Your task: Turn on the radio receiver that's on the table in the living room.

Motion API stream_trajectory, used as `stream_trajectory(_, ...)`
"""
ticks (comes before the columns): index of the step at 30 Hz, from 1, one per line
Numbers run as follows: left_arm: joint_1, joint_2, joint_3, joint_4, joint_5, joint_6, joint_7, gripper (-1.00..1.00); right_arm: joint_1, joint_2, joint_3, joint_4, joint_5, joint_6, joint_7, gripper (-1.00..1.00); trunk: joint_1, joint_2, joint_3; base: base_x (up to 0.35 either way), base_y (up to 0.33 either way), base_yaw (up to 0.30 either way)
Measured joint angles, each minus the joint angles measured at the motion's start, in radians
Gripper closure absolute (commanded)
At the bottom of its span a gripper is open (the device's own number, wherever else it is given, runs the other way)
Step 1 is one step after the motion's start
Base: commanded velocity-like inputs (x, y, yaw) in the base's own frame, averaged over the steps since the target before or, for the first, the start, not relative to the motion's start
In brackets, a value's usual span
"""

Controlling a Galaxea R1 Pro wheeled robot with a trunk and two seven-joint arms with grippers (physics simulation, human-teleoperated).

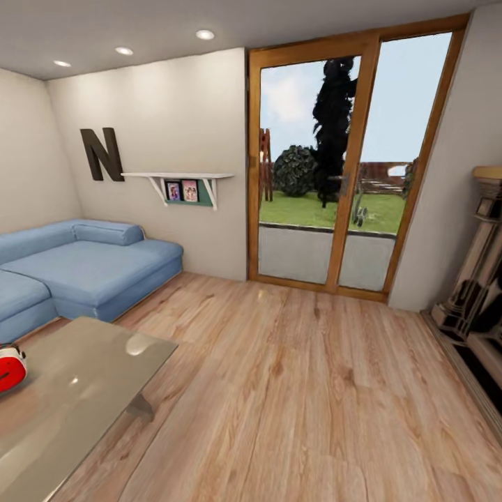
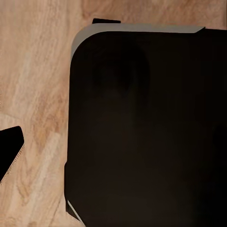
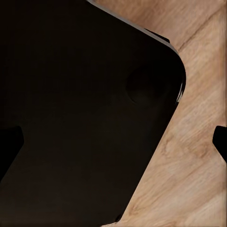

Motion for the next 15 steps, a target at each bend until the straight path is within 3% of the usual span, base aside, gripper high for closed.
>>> stream_trajectory(15,0.000,0.000,0.000,0.000,0.000,0.000,-0.001,-1.00,0.000,0.000,0.001,0.000,0.001,0.001,0.003,-1.00,0.000,0.000,0.000,0.323,0.000,0.000)
